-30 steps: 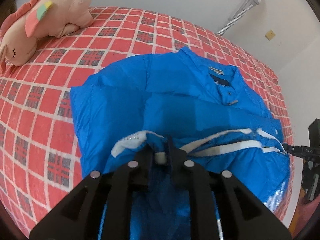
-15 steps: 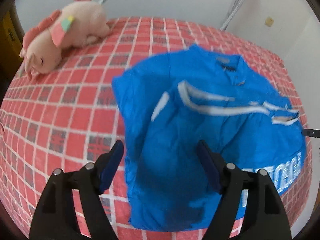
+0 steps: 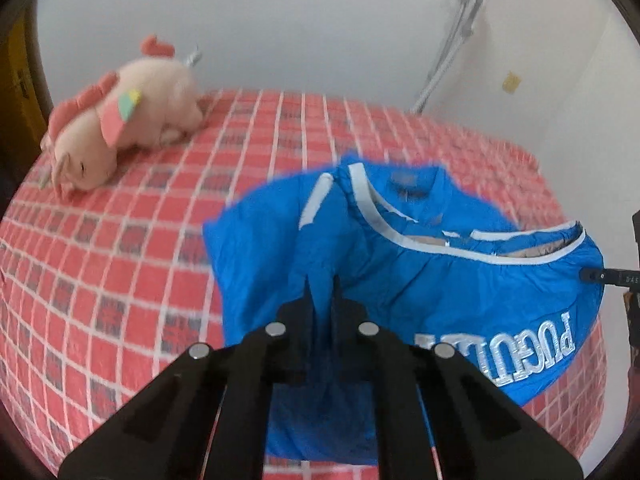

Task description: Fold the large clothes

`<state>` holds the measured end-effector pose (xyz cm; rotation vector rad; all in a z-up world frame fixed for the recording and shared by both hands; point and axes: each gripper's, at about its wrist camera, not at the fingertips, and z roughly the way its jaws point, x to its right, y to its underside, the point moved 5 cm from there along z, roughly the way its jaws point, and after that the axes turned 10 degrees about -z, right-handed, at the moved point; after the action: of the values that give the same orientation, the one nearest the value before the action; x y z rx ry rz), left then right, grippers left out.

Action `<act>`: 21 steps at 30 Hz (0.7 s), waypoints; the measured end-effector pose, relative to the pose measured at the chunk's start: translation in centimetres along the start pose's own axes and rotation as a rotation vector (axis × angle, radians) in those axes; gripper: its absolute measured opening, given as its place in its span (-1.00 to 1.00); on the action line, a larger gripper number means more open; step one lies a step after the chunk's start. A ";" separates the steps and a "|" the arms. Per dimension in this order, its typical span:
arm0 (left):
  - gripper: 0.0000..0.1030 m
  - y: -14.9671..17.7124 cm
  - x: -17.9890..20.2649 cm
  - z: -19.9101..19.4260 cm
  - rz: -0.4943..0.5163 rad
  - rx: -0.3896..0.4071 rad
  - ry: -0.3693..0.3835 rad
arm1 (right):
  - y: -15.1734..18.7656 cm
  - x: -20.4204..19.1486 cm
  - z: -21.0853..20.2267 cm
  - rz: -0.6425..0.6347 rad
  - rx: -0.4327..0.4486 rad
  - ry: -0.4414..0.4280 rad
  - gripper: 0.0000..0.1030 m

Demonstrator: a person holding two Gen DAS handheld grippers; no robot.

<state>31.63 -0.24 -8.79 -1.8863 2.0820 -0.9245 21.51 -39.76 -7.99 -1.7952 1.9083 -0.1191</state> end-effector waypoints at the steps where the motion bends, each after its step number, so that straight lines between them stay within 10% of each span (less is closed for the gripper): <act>1: -0.91 -1.0 0.3 -0.1 0.007 0.030 -0.008 | -1.1 0.1 -0.3 -0.004 0.020 0.009 -0.82; 11: -0.92 -8.1 0.2 6.1 -0.038 0.082 -0.097 | -11.2 3.2 5.4 0.041 0.039 0.055 -0.83; 21: -0.85 -6.4 -3.2 14.6 -0.041 -0.049 -0.198 | -10.7 6.9 14.4 0.119 -0.077 0.084 -0.78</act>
<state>45.22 -1.90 -17.63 -1.9631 1.9745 -0.6697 37.28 -43.66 -18.24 -1.7457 2.1002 -0.0819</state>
